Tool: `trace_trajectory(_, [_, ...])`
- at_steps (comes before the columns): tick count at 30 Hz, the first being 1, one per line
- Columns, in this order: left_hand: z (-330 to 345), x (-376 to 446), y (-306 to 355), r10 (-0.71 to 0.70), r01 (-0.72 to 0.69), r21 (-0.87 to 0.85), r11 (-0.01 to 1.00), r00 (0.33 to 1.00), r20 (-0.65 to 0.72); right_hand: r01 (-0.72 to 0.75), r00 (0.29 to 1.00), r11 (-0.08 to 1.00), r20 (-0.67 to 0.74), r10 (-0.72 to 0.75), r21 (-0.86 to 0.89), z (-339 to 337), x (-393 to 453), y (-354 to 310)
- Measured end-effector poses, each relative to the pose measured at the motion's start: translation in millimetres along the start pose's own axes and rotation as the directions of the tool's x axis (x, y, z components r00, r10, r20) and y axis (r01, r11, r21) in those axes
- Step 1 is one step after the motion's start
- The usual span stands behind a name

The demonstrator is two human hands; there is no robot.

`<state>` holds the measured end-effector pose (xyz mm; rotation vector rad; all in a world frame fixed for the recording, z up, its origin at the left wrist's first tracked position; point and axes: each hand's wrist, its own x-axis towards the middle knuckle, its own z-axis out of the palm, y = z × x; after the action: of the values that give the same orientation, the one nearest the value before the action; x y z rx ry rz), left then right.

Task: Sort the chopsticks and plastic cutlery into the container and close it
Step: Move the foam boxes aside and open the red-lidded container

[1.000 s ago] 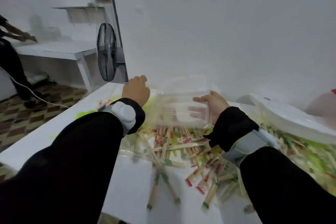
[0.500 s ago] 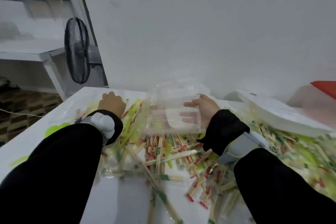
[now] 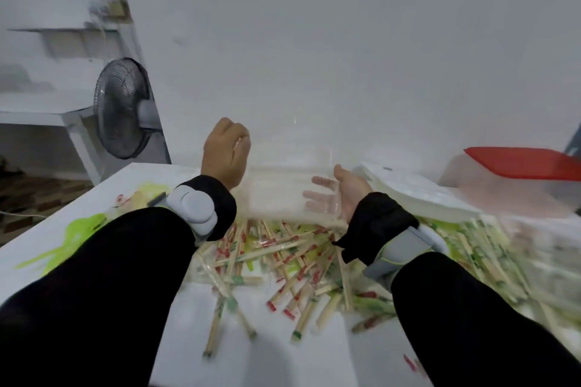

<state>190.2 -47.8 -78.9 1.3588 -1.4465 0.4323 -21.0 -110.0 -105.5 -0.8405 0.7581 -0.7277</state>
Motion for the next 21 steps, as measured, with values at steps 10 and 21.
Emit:
trace_trajectory(10, [57,-18,159,0.039,0.021,-0.359,0.933,0.986,0.16,0.142,0.986,0.989,-0.092,-0.138,0.039,-96,-73,-80])
trace_trajectory(21, [68,-19,188,-0.217,0.571,-0.603,0.557,0.801,0.559,0.157,0.97,0.986,-0.2,-0.142,0.063,-161,-111,-89])
